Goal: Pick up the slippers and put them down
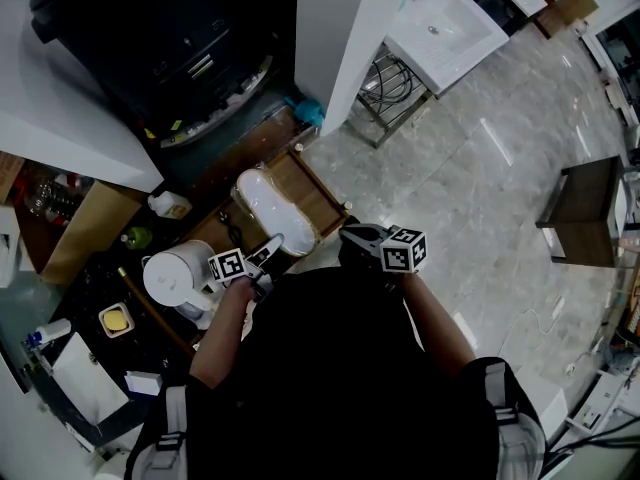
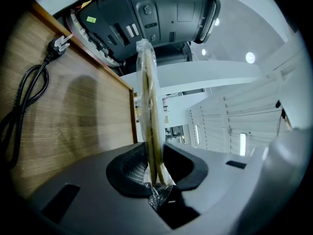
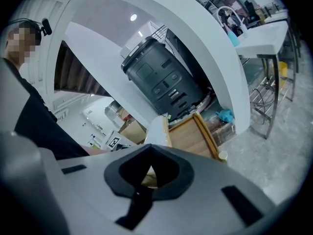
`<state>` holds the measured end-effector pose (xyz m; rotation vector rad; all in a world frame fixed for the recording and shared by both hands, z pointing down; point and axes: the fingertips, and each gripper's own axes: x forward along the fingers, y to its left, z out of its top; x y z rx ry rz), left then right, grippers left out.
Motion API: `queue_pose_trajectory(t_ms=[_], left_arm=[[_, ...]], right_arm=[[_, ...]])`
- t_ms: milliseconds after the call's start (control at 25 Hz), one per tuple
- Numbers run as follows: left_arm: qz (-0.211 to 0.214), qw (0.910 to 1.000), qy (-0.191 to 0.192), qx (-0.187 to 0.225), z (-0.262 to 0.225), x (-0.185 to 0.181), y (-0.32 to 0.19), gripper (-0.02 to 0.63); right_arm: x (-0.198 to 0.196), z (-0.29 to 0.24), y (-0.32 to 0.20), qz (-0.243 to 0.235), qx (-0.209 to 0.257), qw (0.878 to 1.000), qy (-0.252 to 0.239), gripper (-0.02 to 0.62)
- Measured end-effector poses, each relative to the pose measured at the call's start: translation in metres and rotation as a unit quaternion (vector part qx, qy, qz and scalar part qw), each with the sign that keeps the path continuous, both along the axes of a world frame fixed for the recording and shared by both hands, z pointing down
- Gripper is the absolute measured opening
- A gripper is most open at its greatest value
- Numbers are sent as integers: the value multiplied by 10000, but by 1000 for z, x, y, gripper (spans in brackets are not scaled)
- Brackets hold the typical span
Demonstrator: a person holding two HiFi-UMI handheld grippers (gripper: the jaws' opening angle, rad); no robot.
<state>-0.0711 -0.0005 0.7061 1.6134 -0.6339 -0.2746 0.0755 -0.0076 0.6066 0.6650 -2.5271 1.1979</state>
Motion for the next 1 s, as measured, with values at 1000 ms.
queue_pose_trajectory(t_ms=[1000], left_arm=[[148,9972,-361,-631,55,7,-4,91]], right_arm=[[5,2,11,-215,-3,9991,371,6]])
